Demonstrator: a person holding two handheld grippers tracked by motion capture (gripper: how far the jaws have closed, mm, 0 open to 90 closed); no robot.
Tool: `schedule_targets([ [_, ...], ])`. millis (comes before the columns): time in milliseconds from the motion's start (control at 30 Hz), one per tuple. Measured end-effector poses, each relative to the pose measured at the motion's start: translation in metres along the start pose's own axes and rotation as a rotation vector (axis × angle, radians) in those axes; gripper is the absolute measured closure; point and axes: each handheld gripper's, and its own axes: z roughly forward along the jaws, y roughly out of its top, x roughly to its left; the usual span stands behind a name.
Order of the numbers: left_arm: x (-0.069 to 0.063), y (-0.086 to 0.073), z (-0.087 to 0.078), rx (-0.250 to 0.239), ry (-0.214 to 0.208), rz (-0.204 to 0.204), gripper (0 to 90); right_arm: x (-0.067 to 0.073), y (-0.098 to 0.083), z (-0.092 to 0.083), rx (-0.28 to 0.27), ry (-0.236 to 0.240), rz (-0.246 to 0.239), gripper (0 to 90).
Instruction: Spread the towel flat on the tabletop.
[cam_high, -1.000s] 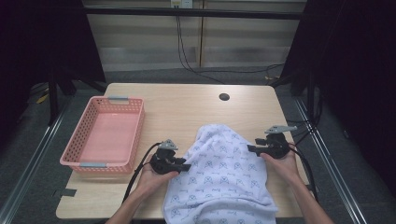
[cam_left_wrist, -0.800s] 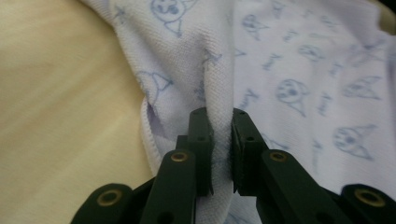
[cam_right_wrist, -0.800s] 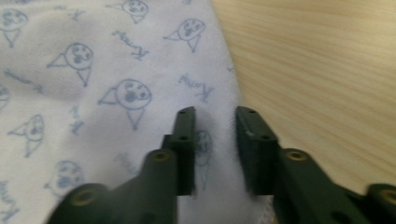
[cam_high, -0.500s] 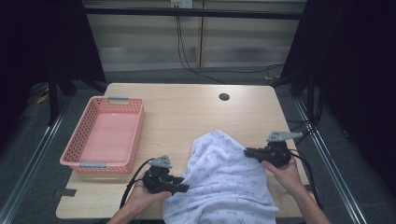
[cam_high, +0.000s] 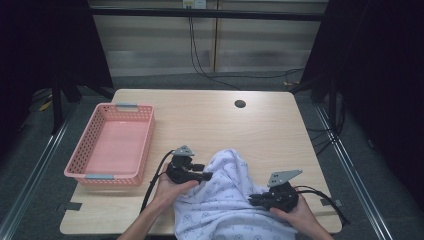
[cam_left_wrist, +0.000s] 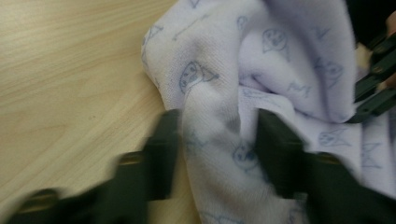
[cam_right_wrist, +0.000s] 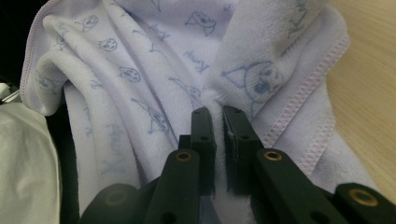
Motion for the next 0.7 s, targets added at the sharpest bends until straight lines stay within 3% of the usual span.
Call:
schedule_targets([
  [67, 0.0, 0.001, -0.002, -0.022, -0.018, -0.005, 78.1, 0.0, 0.001, -0.002, -0.009, 0.008, -0.007, 78.1],
  [100, 0.0, 0.001, -0.005, -0.031, -0.005, -0.003, 81.1, -0.001, 0.002, -0.006, -0.023, 0.017, -0.004, 74.2],
  [233, 0.0, -0.002, -0.013, 0.0, 0.009, 0.023, 82.5, -0.011, 0.009, -0.024, -0.12, 0.013, 0.027, 70.8],
  [367, 0.001, -0.008, -0.015, 0.026, 0.017, 0.025, 82.3, -0.027, 0.017, -0.038, -0.191, -0.01, 0.067, 76.5],
  [500, 0.005, -0.008, -0.018, 0.016, 0.015, 0.013, 82.2, -0.039, 0.027, -0.029, -0.173, -0.067, 0.08, 80.3],
  [633, 0.003, -0.009, -0.016, 0.018, 0.019, 0.019, 82.0, -0.061, 0.037, -0.003, -0.118, -0.12, 0.132, 61.4],
  [700, 0.004, -0.01, -0.017, 0.012, 0.016, 0.011, 81.6, -0.062, 0.04, 0.006, -0.106, -0.112, 0.125, 55.8],
])
